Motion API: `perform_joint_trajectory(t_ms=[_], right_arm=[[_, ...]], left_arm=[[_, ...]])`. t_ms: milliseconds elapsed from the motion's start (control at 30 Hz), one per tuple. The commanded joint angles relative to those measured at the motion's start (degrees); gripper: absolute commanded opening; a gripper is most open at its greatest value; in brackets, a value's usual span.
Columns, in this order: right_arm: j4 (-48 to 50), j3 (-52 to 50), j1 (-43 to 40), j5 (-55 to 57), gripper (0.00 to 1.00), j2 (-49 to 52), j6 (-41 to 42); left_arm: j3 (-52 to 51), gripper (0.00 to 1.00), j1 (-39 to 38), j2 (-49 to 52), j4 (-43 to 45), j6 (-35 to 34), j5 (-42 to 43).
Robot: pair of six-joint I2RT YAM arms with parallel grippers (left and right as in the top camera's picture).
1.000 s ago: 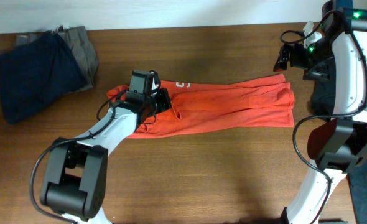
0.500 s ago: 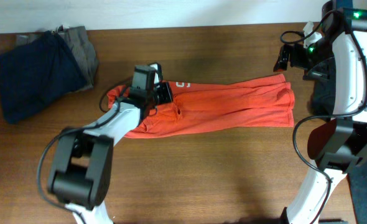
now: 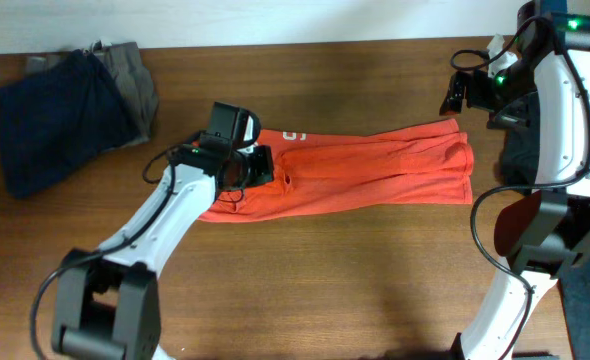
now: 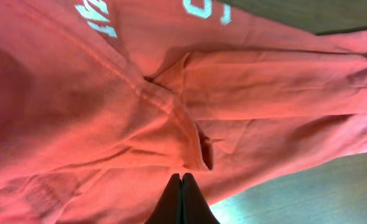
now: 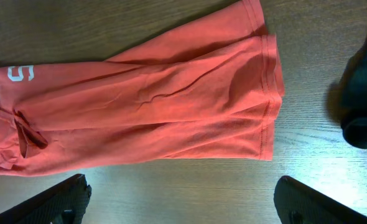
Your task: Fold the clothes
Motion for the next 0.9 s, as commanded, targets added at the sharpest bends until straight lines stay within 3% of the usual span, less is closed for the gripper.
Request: perform_joint_trajectory(t_ms=[0, 200, 567, 867], right_arm=[[-0.3, -0.2, 0.3, 0.1, 0.99, 0.1, -0.6], [-0.6, -0.2, 0.3, 0.1, 0.99, 0.1, -0.6], [-0.6, -0.2, 0.3, 0.1, 0.99, 0.1, -0.6], [-0.6, -0.2, 0.3, 0.1, 0.99, 0.1, -0.6]], left_arm=[[-0.2, 0.01, -1.1, 4.3, 1.6, -1.4, 2.3], [-0.2, 0.01, -3.0, 7.9, 3.9, -2.6, 6.1], [-0.2, 0.01, -4.8, 10.3, 7.8, -4.1, 3.0], [-0.1, 0.01, -4.8, 16.0, 16.1, -3.3, 6.6]])
